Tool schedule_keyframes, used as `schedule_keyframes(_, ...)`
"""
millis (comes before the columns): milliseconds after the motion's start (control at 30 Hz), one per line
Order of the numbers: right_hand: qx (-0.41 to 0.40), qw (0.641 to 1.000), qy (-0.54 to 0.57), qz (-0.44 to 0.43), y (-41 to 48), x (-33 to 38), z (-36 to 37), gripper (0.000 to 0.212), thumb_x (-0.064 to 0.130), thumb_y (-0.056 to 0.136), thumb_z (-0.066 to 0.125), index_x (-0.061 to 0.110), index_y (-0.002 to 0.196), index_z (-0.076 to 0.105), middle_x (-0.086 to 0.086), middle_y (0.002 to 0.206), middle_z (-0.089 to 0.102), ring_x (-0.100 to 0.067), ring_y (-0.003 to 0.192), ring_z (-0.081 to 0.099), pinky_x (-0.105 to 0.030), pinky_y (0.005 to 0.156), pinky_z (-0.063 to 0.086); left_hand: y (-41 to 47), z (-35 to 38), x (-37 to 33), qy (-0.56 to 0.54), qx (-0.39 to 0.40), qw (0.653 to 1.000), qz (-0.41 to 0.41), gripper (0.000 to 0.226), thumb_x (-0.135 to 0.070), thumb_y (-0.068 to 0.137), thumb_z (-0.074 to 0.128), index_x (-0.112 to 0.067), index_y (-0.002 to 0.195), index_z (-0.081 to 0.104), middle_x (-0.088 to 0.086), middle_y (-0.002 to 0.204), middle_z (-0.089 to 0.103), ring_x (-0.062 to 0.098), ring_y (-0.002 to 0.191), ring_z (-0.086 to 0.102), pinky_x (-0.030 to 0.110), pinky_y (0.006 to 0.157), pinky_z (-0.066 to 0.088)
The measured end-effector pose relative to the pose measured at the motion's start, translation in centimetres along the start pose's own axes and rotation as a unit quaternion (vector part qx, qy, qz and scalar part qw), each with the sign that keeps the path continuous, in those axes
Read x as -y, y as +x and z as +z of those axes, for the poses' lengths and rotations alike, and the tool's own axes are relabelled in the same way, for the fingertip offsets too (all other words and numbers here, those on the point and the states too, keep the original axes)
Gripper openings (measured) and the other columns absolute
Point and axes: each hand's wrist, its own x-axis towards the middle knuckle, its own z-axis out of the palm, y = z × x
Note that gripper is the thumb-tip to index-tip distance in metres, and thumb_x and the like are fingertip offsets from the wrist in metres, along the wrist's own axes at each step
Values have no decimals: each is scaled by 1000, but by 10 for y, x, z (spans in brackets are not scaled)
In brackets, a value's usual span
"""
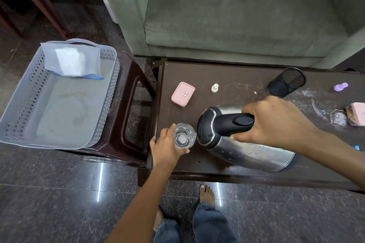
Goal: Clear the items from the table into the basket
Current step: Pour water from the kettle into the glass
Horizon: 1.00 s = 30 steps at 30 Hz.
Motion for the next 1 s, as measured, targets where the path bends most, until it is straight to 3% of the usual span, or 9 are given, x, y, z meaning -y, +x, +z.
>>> schedule_keyframes(100, 2, 1000, -2, 1, 0, 1, 0, 45, 45, 60, 67, 18, 46, 34, 5, 44, 37, -18, 44, 36, -24, 43, 20, 0, 0, 0, 0, 1, 1000, -1, 98, -48, 60, 78, -26, 142, 29, -5, 137, 45, 11, 124, 48, 40, 113, 19)
schedule_keyframes(600, 4, 1000, -3, -3, 1, 3, 1, 44, 48, 60, 67, 19, 48, 36, 3, 48, 40, -28, 55, 44, -25, 44, 21, 0, 1, 2, -33, 1, 999, -1, 98, -45, 59, 81, -25, 141, 31, -5, 135, 46, 12, 124, 47, 40, 112, 23)
schedule_keyframes(867, 6, 1000, 8, 5, 1, 3, -1, 43, 47, 58, 66, 18, 46, 36, 4, 45, 39, -17, 46, 37, -25, 43, 22, 0, 0, 2, -40, -2, 999, 0, 98, -44, 59, 81, -25, 141, 32, -5, 135, 46, 12, 124, 47, 39, 112, 22)
schedule_keyframes(1000, 2, 1000, 1, 2, 1, 2, -2, 42, 48, 58, 66, 17, 49, 40, 4, 46, 41, -24, 50, 40, -26, 44, 23, 0, 0, 2, -37, -1, 999, 1, 98, -44, 59, 81, -24, 142, 31, -5, 135, 46, 12, 125, 46, 40, 112, 23)
